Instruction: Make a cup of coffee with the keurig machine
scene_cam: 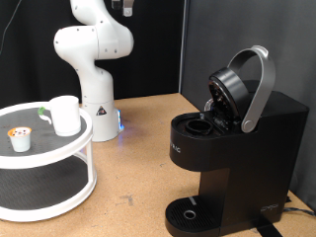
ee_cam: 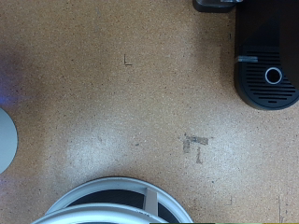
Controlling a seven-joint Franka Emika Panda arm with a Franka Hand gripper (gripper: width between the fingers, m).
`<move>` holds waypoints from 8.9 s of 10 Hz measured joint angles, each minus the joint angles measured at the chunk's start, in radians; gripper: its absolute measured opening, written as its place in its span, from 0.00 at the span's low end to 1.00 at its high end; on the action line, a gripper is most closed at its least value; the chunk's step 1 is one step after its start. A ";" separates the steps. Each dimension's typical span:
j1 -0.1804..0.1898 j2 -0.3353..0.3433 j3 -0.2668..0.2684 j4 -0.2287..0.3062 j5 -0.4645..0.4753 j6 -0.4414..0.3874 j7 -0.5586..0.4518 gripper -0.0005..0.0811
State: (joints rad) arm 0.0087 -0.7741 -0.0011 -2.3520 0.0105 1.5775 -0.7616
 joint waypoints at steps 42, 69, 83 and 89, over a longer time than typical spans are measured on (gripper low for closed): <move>-0.069 0.281 -0.497 -0.224 -0.275 0.604 -0.351 0.99; -0.079 0.443 -0.577 -0.319 -0.288 0.874 -0.425 0.56; 0.017 0.369 -0.590 -0.134 0.139 0.507 -0.463 0.53; 0.100 0.341 -0.564 -0.068 0.440 0.461 -0.409 0.53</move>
State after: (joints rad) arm 0.1088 -0.4334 -0.5647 -2.4196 0.4501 2.0384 -1.1703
